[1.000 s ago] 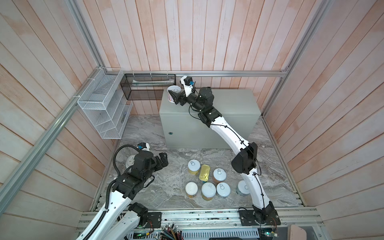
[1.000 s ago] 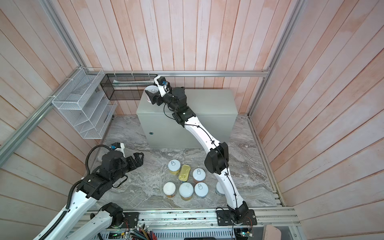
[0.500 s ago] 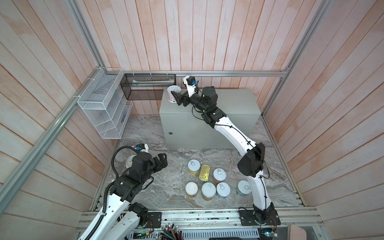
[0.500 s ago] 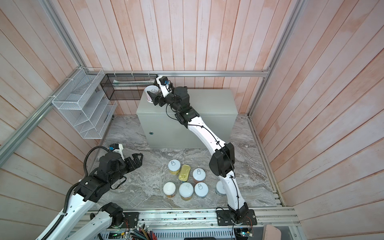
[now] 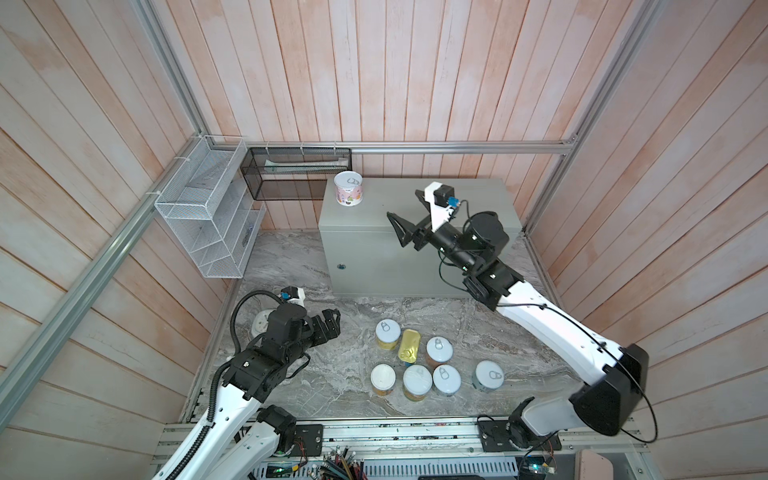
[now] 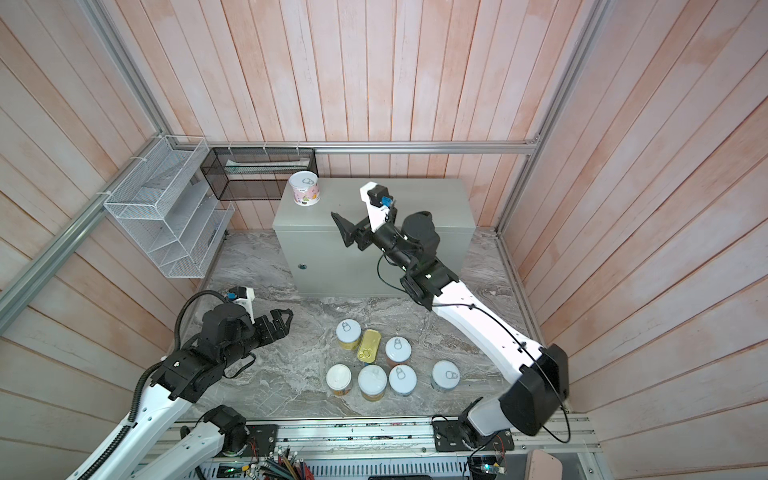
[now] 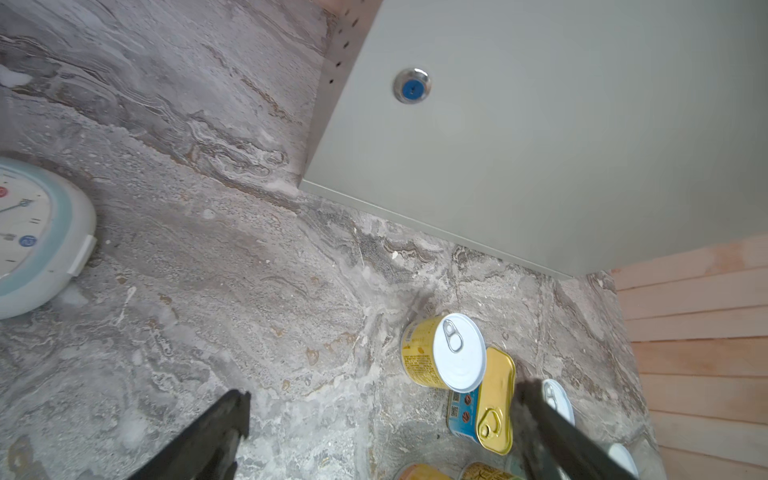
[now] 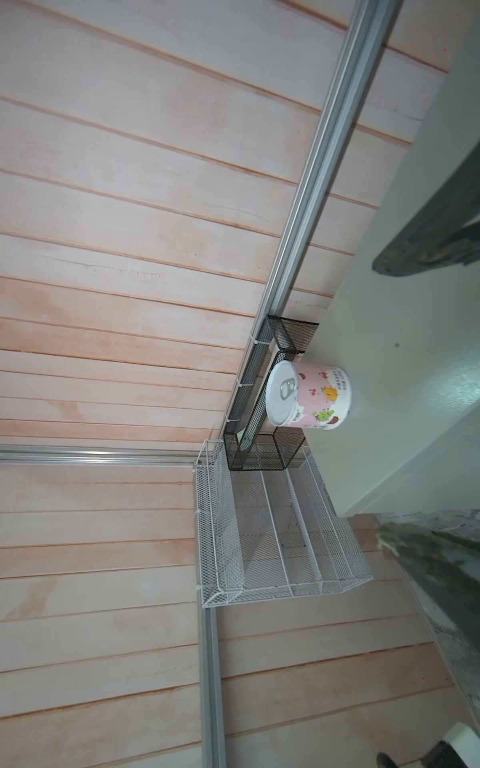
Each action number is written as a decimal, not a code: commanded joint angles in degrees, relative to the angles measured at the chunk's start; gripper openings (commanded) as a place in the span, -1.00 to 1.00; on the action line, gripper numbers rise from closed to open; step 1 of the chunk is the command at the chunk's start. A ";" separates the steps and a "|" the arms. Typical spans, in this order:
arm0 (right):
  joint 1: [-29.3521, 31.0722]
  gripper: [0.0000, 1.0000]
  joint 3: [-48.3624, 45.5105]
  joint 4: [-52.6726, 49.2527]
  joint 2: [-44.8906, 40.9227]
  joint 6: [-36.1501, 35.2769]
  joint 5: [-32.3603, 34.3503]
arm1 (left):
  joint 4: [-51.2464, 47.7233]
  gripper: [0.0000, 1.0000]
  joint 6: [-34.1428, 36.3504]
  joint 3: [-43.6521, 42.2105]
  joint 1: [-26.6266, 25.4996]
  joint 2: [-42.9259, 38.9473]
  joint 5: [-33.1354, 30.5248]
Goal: Place and organize the canned foods onto the counter
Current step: 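Withdraw the right gripper from the pink can while the left approaches the yellow can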
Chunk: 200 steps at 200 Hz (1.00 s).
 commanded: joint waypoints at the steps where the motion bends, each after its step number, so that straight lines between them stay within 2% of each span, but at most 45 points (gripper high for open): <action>1: 0.24 0.86 -7.72 -0.19 -7.52 1.84 3.85 | 2.01 1.00 0.29 0.50 -4.04 1.35 -1.28; 42: 0.03 0.88 -20.09 -7.35 -21.48 4.69 9.33 | 3.47 1.00 -1.70 1.93 -11.23 6.45 -4.40; 103: -0.17 0.91 -29.88 -18.89 -33.85 9.99 6.92 | 1.44 1.00 -3.80 5.96 -22.95 16.60 -8.75; 143: -0.17 0.91 -35.36 -20.42 -38.40 12.43 7.22 | 3.27 1.00 -3.41 6.35 -24.57 22.10 -7.85; 200: -0.16 0.92 -39.41 -19.28 -39.74 12.25 5.93 | 8.91 1.00 -1.65 5.38 -24.44 25.52 -10.90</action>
